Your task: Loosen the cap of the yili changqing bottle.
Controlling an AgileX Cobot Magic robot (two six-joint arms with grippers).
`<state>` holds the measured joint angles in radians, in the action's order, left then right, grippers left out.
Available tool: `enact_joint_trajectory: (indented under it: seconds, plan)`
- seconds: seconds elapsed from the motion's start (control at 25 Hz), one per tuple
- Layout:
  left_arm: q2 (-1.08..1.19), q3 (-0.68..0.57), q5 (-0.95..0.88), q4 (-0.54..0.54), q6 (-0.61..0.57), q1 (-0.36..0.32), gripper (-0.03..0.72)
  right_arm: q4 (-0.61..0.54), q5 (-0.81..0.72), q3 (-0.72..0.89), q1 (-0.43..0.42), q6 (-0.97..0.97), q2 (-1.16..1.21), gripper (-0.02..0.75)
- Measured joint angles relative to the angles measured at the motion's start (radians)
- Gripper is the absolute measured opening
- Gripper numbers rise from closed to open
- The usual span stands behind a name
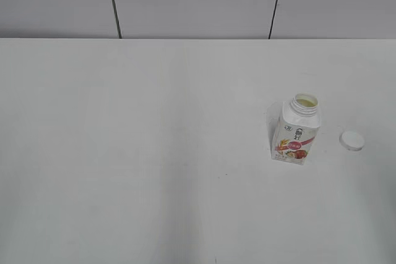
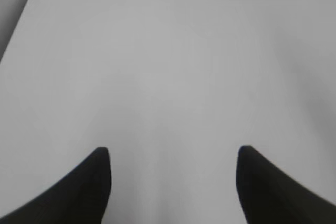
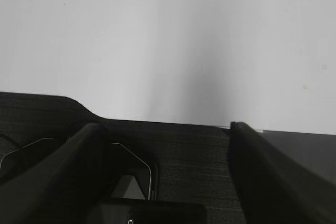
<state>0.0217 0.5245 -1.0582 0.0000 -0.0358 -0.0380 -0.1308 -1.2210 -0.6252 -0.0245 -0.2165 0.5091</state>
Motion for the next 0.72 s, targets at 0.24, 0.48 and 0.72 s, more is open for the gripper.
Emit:
enact_joint_trajectory:
  seconds: [0.24, 0.48, 0.72]
  plan:
    - [-0.029, -0.002, -0.001, 0.000, 0.001, 0.000, 0.463, -0.001, 0.005, 0.064, 0.000, 0.000, -0.057, 0.587]
    - [-0.029, -0.003, -0.001, 0.000, 0.002, 0.000, 0.461, -0.001, 0.040, 0.076, 0.000, 0.000, -0.177, 0.586]
    - [-0.029, -0.003, -0.001, 0.000, 0.002, 0.000, 0.461, 0.007, 0.105, 0.107, 0.000, 0.047, -0.358, 0.586]
